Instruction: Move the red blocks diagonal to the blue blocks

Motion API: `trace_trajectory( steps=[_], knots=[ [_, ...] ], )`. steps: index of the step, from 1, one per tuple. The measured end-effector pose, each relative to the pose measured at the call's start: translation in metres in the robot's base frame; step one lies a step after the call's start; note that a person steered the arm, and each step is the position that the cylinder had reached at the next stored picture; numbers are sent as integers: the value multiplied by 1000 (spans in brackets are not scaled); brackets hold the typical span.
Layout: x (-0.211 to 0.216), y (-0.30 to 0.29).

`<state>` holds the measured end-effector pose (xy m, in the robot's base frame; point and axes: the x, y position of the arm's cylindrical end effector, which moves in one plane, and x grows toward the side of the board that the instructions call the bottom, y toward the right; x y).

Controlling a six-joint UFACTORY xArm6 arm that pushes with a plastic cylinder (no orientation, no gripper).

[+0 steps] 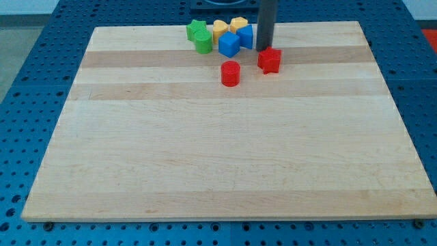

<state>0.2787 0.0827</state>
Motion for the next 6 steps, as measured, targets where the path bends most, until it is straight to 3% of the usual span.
trace_trajectory(
  steps=[2, 4, 6],
  knots=[
    [61, -51],
    [19, -53],
    [56, -153]
  ],
)
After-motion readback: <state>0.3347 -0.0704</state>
